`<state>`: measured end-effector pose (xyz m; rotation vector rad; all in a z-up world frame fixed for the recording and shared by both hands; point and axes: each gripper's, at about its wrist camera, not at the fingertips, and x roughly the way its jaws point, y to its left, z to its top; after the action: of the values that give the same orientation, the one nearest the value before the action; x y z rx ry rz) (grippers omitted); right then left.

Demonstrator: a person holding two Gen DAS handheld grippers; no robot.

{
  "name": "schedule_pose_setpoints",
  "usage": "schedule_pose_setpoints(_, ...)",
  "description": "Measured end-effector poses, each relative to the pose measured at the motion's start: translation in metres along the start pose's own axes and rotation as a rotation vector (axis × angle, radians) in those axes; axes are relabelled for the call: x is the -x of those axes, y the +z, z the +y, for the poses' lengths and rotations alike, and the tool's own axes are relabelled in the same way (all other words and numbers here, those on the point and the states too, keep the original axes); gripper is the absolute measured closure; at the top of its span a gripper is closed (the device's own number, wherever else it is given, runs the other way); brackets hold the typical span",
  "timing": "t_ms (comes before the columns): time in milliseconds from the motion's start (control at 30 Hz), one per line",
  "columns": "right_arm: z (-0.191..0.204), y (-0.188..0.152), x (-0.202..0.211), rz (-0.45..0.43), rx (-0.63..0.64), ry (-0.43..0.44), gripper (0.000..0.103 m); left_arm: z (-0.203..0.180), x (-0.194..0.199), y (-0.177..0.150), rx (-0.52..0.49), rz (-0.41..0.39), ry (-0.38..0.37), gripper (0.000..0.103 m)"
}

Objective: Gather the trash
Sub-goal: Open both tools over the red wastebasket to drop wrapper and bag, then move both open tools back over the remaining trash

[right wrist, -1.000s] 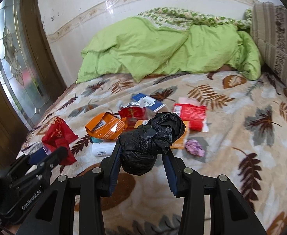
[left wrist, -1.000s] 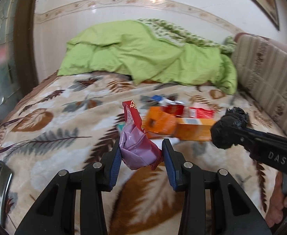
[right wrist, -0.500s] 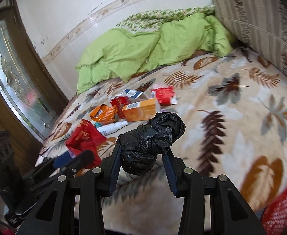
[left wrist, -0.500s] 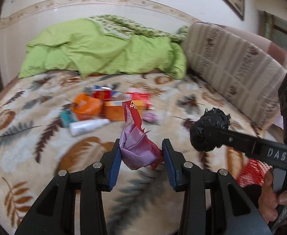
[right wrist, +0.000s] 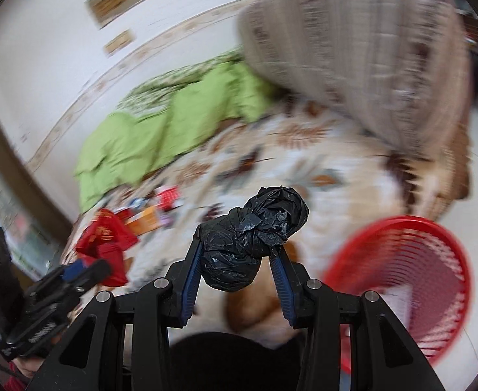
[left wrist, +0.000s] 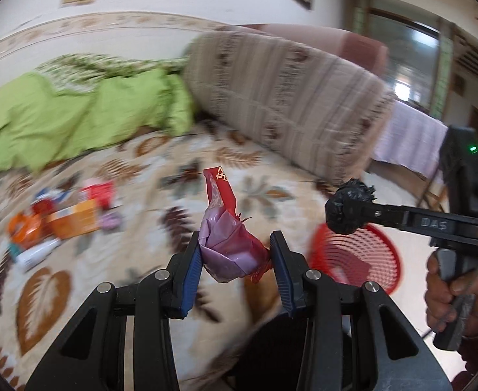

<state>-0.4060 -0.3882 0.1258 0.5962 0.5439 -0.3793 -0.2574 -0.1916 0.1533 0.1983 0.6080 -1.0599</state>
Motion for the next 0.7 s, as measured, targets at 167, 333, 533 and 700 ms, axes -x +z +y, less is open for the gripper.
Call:
schedule_pose_setpoints(167, -0.051, 0.004, 0.027, -0.034, -0.069, -0.087, 0.059, -0.057, -0.023, 0.019, -0.059, 0.035, -0.142, 0.063)
schedule_pose_setpoints(333, -0.081, 0.006, 0.041, -0.058, -0.120, -0.141, 0.058, -0.107, -0.052, 0.034, -0.097, 0.081, -0.256, 0.063)
schedule_pose_setpoints(533, -0.114, 0.009, 0.049, -0.057, -0.179, -0.212, 0.046, -0.142, -0.085, 0.035, -0.107, 0.130, -0.336, 0.040)
schedule_pose_setpoints(700, -0.118, 0.008, 0.051, -0.057, -0.199, -0.219, 0.038, -0.134, -0.083, 0.030, -0.089, 0.129, -0.310, 0.034)
